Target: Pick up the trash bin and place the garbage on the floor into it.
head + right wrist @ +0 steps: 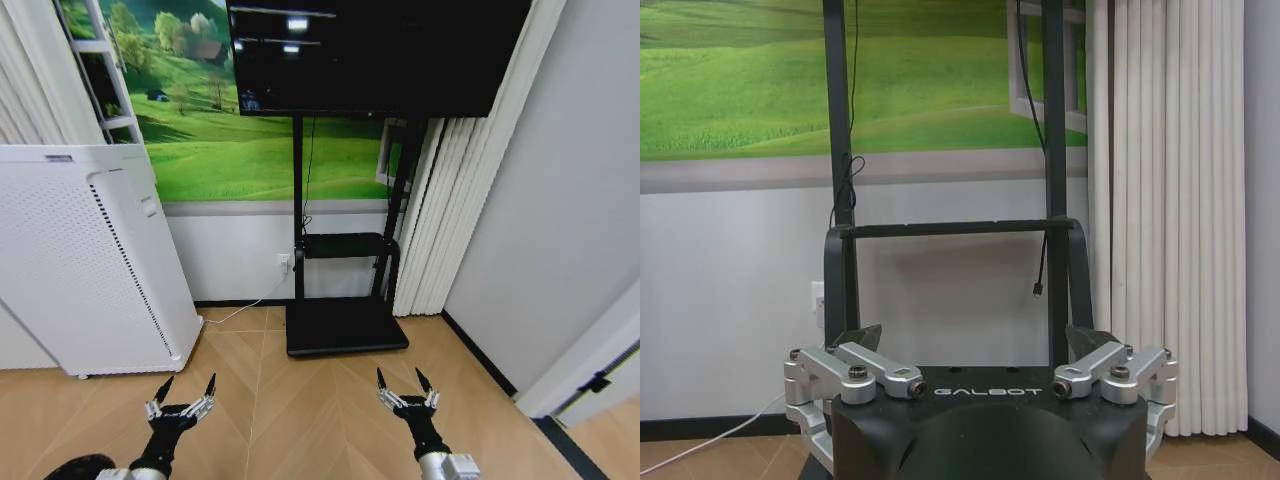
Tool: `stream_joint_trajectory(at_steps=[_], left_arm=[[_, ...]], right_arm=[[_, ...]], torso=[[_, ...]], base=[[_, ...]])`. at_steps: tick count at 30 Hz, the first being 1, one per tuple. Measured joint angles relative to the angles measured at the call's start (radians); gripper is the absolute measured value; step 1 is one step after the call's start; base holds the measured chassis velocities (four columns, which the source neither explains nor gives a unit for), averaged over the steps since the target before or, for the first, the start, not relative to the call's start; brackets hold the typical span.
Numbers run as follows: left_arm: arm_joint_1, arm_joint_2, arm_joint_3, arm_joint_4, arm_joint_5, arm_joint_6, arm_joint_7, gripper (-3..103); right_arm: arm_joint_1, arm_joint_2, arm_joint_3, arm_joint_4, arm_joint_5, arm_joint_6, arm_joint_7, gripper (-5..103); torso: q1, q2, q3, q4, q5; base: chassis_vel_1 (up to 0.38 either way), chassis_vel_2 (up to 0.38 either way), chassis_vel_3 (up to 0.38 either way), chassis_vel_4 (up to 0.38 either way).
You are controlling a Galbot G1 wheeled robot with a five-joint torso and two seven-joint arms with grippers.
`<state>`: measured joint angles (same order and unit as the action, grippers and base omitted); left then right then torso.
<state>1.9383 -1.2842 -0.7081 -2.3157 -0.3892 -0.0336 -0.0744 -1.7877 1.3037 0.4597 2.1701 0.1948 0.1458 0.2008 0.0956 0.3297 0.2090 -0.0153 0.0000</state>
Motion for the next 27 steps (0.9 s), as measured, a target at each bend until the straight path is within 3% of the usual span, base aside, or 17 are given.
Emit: stream_joint_trajectory(at_steps=[27], left_arm=[[0.000, 0.000, 0.000, 0.000, 0.000, 0.000, 0.000, 100]], right_arm=[[0.000, 0.000, 0.000, 0.000, 0.000, 0.000, 0.000, 100]], torso=[[0.035, 0.109, 0.074, 0.0000, 0.0000]], base=[[0.000, 0.000, 0.000, 0.000]])
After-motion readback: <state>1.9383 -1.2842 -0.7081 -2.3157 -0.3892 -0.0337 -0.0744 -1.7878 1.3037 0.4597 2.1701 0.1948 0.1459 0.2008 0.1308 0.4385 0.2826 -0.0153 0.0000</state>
